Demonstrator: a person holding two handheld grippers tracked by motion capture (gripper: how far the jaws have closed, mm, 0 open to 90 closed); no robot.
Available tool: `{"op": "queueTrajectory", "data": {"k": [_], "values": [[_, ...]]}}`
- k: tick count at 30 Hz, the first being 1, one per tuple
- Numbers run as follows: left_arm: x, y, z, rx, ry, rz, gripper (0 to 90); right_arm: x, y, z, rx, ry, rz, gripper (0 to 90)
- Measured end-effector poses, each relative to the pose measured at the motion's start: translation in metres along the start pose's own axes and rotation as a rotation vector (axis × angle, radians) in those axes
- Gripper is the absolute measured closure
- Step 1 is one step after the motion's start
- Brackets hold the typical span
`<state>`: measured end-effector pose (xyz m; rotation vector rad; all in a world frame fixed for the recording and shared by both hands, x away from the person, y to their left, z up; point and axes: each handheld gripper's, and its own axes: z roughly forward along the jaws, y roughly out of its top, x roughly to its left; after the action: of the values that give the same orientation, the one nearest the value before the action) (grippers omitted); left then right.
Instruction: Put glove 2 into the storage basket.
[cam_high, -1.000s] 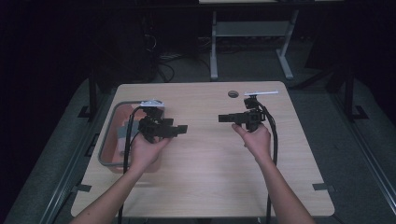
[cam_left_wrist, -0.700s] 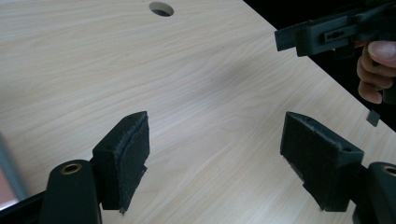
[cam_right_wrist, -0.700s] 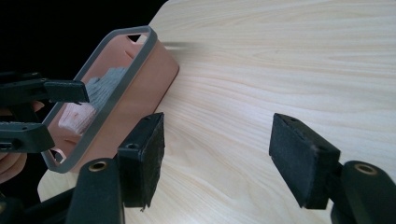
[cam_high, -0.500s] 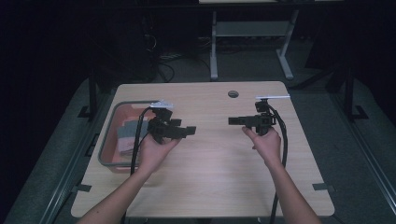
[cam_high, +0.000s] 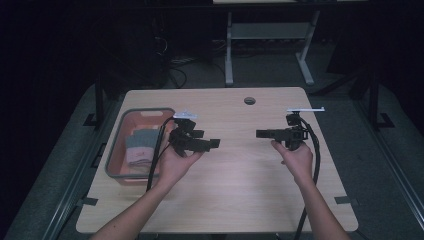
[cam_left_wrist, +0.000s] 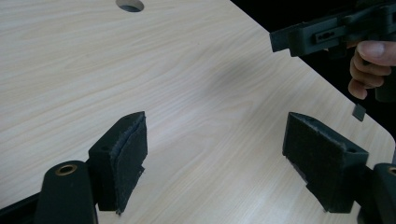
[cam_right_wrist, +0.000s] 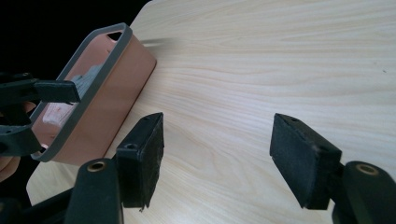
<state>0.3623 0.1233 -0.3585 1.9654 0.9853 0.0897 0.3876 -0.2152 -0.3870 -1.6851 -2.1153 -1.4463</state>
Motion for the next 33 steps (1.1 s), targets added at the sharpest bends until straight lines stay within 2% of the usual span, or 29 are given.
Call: {"op": "queueTrajectory", "data": {"k": [9, 15, 23, 26, 33], "values": [[-0.011, -0.002, 0.01, 0.011, -0.021, 0.015, 21.7, -0.009, -0.009, -0.007, 0.006, 0.007, 0.024, 34.1], [-0.015, -0.004, 0.015, 0.012, -0.031, 0.02, 21.6, -0.017, -0.015, -0.01, 0.015, -0.008, 0.023, 33.4], [-0.021, -0.011, 0.02, 0.013, -0.046, 0.024, 21.5, -0.029, -0.027, -0.018, 0.019, -0.022, 0.04, 32.7], [-0.022, -0.013, 0.021, 0.015, -0.048, 0.022, 21.5, -0.033, -0.032, -0.02, 0.01, -0.01, 0.058, 32.7], [-0.025, -0.021, 0.024, 0.015, -0.055, 0.022, 21.4, -0.038, -0.042, -0.024, 0.014, -0.015, 0.058, 32.7]]}}
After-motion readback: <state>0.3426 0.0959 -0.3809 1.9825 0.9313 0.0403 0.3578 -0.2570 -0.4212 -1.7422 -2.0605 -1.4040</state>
